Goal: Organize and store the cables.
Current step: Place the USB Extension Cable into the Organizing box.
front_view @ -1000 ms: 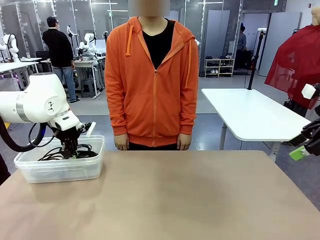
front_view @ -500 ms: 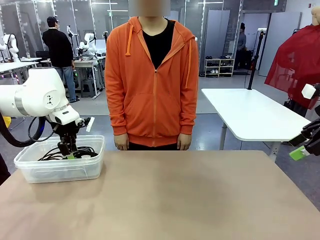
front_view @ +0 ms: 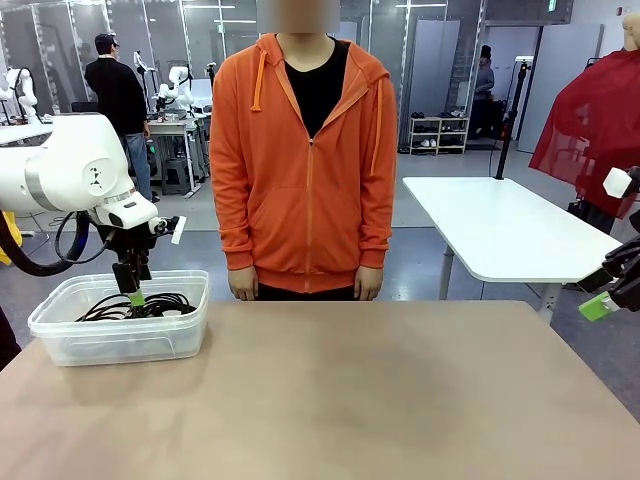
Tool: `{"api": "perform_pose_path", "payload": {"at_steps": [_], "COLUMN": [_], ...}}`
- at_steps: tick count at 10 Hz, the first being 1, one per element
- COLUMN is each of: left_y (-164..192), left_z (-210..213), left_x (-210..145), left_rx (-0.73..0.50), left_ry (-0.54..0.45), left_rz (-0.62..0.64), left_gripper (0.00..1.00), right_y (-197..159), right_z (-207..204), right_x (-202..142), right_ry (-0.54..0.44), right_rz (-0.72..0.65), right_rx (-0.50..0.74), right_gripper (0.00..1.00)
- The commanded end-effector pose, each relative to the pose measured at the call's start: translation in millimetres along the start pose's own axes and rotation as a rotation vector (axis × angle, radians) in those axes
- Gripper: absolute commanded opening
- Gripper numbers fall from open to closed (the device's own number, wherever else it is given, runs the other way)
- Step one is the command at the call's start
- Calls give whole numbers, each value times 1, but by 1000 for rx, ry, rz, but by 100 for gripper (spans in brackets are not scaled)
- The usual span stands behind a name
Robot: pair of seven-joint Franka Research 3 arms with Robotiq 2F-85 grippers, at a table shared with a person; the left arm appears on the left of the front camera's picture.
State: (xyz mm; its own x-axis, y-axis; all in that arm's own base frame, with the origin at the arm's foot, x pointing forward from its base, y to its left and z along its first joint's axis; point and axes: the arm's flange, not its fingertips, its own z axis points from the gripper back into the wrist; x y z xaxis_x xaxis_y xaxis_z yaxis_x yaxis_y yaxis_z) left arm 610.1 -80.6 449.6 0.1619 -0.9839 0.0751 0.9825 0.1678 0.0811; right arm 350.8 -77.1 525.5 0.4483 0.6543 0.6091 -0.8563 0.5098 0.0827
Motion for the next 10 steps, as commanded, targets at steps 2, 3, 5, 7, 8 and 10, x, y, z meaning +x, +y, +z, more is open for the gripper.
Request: {"api": "perform_pose_path", "payload": {"at_steps": [2,3,5,7,8,10], "left_y": [4,0,0,0,0,0], "left_z": [10,4,4,4,4,4], "left_x": [5,1,1,1,1,1], "left_rx": [-44,-15,-15,-15,-15,-15], "left_ry": [0,4,4,4,4,4], "left_rz": [21,13,13,13,13,13], "left_gripper": [100,100,100,100,100,100], "right_y": [1,1,1,1,1,1], "right_z": [1,1,1,1,1,1], "right_x": [-1,-1,-1,-1,-1,-1], "right_ry": [13,13,13,13,13,13], "right_rz": [6,6,6,6,6,6], "right_rx": [-5,-5,-5,-5,-5,-5], "right_gripper": [100,100,100,100,100,100]}}
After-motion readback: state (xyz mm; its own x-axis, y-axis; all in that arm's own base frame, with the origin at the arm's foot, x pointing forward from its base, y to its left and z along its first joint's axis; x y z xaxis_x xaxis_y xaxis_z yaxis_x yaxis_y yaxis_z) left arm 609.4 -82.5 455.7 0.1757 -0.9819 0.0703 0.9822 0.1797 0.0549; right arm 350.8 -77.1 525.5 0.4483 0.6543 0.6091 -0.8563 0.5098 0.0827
